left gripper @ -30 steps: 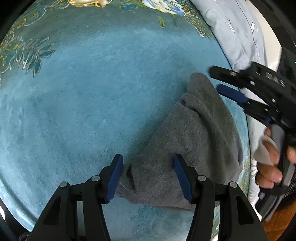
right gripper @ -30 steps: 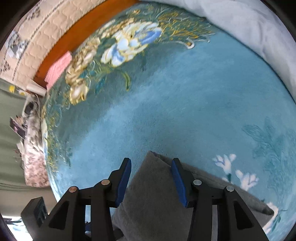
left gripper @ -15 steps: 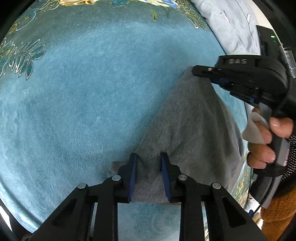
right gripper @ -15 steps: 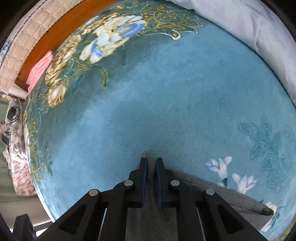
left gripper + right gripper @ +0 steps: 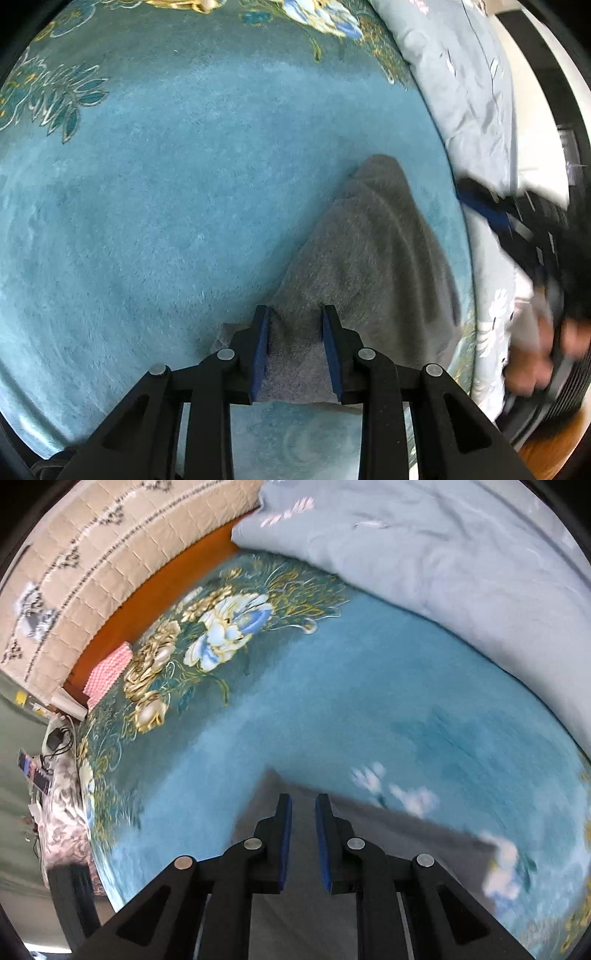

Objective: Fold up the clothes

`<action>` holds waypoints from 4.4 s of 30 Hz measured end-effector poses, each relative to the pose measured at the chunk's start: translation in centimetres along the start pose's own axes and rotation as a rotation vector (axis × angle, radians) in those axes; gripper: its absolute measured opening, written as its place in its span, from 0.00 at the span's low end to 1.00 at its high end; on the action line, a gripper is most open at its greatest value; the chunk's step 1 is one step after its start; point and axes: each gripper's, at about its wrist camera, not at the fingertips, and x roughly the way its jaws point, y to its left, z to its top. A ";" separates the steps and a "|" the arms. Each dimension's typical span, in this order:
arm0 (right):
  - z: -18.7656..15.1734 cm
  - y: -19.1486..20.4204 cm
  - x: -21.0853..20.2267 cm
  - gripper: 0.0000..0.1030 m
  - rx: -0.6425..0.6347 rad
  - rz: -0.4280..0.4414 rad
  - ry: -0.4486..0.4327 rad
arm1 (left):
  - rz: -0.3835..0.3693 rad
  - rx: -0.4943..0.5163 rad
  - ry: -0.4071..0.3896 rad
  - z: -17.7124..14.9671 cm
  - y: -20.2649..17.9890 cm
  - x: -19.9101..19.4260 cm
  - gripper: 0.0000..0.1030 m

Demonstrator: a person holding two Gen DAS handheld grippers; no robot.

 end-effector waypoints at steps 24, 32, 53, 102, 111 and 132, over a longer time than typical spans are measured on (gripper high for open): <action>-13.2 -11.5 -1.2 0.16 0.402 0.114 -0.033 | 0.097 0.309 0.046 -0.7 -7.2 0.8 0.29; -14.8 -15.0 -3.3 0.40 0.515 0.236 -0.152 | -0.068 0.209 -0.069 0.7 -5.1 -2.9 0.30; -14.1 -19.2 2.9 0.65 0.677 0.481 -0.102 | -0.124 -0.016 0.103 1.9 -3.9 3.7 0.63; -16.4 -9.0 -20.3 0.22 0.527 0.184 -0.323 | -0.293 0.364 -0.062 -4.0 -12.6 -7.2 0.18; -23.9 -10.5 -31.6 0.22 0.568 0.131 -0.535 | -0.534 0.558 -0.081 -9.6 -21.0 -12.4 0.17; -40.0 -23.5 -51.4 0.22 0.730 0.105 -0.976 | -0.523 1.278 -0.021 -28.5 -46.4 -14.5 0.17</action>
